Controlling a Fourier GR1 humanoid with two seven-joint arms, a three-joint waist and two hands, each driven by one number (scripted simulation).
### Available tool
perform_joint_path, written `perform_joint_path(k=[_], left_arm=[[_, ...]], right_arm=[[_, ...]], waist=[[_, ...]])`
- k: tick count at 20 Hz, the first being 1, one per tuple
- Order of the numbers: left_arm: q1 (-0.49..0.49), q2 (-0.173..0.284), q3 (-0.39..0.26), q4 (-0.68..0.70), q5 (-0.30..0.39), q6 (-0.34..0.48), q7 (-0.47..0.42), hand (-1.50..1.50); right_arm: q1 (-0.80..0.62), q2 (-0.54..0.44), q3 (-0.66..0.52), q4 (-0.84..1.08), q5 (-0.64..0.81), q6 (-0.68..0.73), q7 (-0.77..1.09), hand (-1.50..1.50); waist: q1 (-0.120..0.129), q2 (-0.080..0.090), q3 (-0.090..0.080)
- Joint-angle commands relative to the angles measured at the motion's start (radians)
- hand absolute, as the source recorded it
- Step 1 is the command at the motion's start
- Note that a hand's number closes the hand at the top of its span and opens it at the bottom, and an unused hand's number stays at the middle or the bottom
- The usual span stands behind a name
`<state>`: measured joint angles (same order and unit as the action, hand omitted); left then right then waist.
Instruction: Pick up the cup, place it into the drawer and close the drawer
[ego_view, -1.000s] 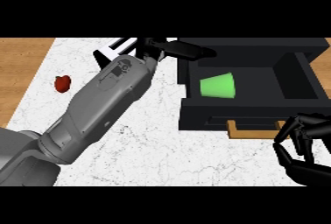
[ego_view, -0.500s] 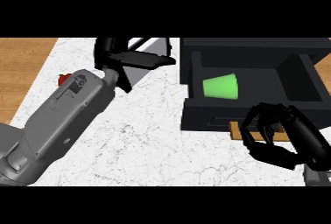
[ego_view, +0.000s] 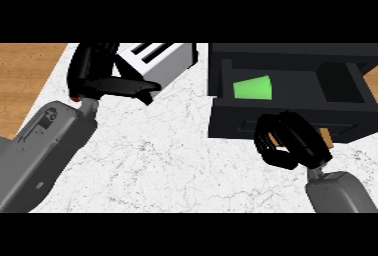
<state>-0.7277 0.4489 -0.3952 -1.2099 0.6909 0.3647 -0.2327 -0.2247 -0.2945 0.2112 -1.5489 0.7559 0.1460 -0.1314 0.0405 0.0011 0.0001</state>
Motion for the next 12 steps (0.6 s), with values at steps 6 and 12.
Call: perform_joint_path(k=[6,12], left_arm=[[0.23,0.105,0.084,-0.185,0.027,-0.088,0.004,-1.5],[0.267,0.098,0.122,-0.103,0.009,-0.172,-0.071,-1.5]], right_arm=[[-0.237,0.099,0.003,0.543,0.179,-0.231,-0.121,1.5],[-0.506,0.085,-0.119,0.895,0.136,-0.231,-0.224,1.5]], waist=[[-0.006,0.003,0.001],[0.007,0.015,0.001]])
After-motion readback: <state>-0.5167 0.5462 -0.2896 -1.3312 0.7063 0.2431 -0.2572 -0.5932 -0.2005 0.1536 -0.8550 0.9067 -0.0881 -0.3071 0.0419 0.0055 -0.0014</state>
